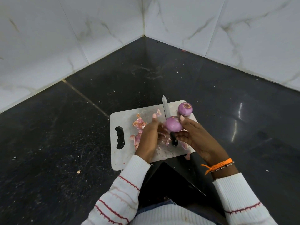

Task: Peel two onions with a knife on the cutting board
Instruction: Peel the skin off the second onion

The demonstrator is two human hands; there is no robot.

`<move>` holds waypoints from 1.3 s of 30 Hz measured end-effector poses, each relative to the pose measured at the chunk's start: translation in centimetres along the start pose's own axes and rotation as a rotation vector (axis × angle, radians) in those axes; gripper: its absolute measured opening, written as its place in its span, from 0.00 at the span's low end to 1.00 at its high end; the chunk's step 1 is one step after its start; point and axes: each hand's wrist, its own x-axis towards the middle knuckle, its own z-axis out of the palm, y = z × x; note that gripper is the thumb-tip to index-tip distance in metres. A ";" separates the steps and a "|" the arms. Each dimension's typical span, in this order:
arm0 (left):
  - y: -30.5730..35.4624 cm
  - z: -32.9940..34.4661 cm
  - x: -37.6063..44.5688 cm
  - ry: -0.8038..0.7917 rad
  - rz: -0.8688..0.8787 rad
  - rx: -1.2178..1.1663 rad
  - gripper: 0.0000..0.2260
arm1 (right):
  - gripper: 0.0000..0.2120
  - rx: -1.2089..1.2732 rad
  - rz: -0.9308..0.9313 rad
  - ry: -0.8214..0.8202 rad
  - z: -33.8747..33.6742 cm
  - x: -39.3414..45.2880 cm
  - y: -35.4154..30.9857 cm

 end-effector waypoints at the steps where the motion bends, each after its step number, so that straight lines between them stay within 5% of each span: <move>1: 0.1 0.0 -0.1 -0.027 0.039 -0.034 0.20 | 0.12 -0.013 0.012 0.010 0.1 0.0 -0.1; 6: 0.3 0.0 -0.5 -0.098 0.250 -0.017 0.14 | 0.17 -0.081 0.052 -0.013 0.4 -0.1 -0.3; 15: -0.1 0.5 -0.5 -0.156 0.284 -0.189 0.12 | 0.16 0.037 0.057 -0.128 -1.0 -0.3 -0.1; 20: -0.7 1.4 -0.6 -0.052 0.248 -0.284 0.12 | 0.19 -0.019 0.035 -0.079 -2.0 -0.3 0.0; 23: -1.0 1.4 -0.4 0.035 0.207 -0.236 0.13 | 0.17 -0.129 -0.013 0.038 -2.3 -0.2 0.5; 30: -1.1 0.8 -0.5 0.059 0.132 -0.123 0.14 | 0.13 -0.686 -0.228 0.624 -4.2 1.8 2.4; 35: -1.0 0.6 -0.7 0.055 0.086 -0.096 0.14 | 0.17 -0.935 -0.158 0.676 -4.6 1.7 2.9; 39: -0.9 0.6 -0.7 0.060 0.088 -0.086 0.14 | 0.12 -1.024 -0.367 0.666 -3.1 1.3 1.7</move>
